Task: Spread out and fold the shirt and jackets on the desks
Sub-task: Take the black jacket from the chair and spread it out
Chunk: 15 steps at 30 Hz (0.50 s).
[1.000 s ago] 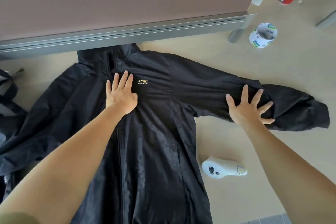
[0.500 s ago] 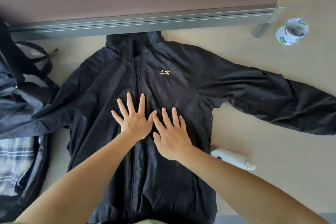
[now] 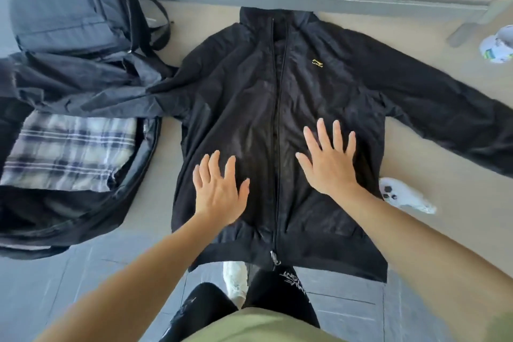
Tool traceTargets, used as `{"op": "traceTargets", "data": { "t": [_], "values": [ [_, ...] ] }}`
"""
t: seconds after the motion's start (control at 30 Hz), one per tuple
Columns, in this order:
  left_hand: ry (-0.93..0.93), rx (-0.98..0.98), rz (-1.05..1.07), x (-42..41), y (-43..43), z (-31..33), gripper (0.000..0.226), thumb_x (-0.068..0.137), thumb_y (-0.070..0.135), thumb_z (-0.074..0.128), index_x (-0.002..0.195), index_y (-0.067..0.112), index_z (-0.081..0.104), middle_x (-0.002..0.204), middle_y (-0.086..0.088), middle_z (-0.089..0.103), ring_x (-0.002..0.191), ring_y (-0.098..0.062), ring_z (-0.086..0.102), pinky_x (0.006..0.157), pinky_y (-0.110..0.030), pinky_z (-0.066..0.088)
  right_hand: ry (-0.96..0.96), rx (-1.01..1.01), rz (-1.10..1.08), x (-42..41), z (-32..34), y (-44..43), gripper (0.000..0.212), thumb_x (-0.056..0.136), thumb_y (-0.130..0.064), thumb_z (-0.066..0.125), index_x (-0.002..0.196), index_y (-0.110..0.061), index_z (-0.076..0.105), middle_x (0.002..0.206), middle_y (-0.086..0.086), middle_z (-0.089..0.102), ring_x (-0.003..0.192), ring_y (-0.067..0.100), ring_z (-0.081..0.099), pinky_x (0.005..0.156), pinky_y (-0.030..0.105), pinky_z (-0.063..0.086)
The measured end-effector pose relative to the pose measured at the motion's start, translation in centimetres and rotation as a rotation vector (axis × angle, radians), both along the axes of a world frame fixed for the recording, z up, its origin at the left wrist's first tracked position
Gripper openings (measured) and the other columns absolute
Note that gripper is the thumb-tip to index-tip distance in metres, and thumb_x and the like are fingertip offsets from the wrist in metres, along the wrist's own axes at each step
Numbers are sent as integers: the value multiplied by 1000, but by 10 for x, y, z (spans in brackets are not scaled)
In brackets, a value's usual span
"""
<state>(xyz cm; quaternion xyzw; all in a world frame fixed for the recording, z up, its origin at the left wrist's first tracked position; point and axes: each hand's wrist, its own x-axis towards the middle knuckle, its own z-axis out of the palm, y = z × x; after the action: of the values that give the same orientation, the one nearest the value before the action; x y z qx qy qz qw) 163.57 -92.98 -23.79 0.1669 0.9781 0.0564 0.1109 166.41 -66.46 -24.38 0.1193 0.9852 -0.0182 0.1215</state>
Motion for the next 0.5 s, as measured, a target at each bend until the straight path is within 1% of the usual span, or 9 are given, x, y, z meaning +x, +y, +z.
{"op": "traceTargets", "data": {
  "t": [0.07, 0.1, 0.17, 0.23, 0.27, 0.33, 0.4, 0.47, 0.5],
  "values": [
    [-66, -95, -49, 31, -25, -15, 72, 95, 61, 36, 153, 18, 33, 162, -17, 20, 148, -41, 15, 118, -61, 16, 33, -63, 63, 33, 1, -43, 68, 100, -63, 12, 159, -28, 14, 168, 6, 6, 153, 37, -1, 118, 65, 0],
    [-83, -109, -66, 40, -35, -22, 76, 95, 65, 26, 156, 20, 28, 164, -14, 14, 150, -39, 10, 119, -60, 14, 10, -84, 100, 48, -3, -60, 68, 100, -64, 12, 159, -30, 12, 168, 5, 4, 153, 35, -2, 119, 65, 1],
    [-108, -89, -82, 43, -47, -29, 79, 93, 69, 12, 159, 26, 16, 167, -8, 1, 153, -34, -2, 122, -56, 6, -54, -90, 100, 74, -15, -77, 68, 99, -66, 11, 159, -36, 6, 168, 3, -1, 154, 33, -5, 120, 63, 2],
    [-128, -74, -89, 39, -50, -30, 80, 92, 72, 7, 159, 31, 3, 167, -3, -12, 152, -30, -14, 123, -53, -3, -51, -63, 71, 89, -23, -75, 67, 99, -67, 13, 159, -38, 6, 168, 3, 1, 154, 32, -1, 120, 61, 3],
    [-143, -66, -89, 38, -51, -28, 80, 92, 73, 6, 159, 32, -2, 166, -2, -16, 151, -29, -18, 122, -53, -6, -52, -52, 73, 95, -24, -72, 67, 99, -67, 13, 159, -39, 7, 168, 3, 2, 154, 31, 0, 120, 61, 4],
    [-178, -60, -101, 41, -52, -23, 81, 91, 76, 8, 158, 33, -7, 165, -2, -21, 150, -29, -22, 122, -53, -9, -82, -44, 93, 102, -19, -66, 67, 98, -68, 9, 158, -40, 3, 168, 2, -2, 154, 30, -3, 121, 61, 5],
    [-199, -85, -141, 45, -56, -15, 82, 89, 79, 14, 157, 38, -6, 165, -4, -20, 151, -32, -18, 122, -54, -5, -113, -61, 84, 105, -15, -65, 69, 95, -70, 5, 157, -41, 1, 168, -1, -6, 154, 27, -7, 121, 60, 3],
    [-201, -108, -190, 44, -59, -5, 78, 88, 80, 20, 156, 43, 7, 164, -6, -4, 149, -37, 1, 120, -55, 7, -124, -132, 11, 99, -5, -71, 72, 92, -70, 4, 157, -40, 9, 168, 0, -2, 154, 27, -4, 120, 59, 2],
    [-205, -95, -196, 39, -58, 1, 73, 89, 79, 23, 154, 44, 18, 162, -4, 5, 146, -37, 10, 118, -56, 13, -108, -173, -40, 92, 1, -76, 73, 92, -70, 8, 156, -37, 16, 167, 2, 4, 153, 28, 2, 120, 57, 4]
  ]
}}
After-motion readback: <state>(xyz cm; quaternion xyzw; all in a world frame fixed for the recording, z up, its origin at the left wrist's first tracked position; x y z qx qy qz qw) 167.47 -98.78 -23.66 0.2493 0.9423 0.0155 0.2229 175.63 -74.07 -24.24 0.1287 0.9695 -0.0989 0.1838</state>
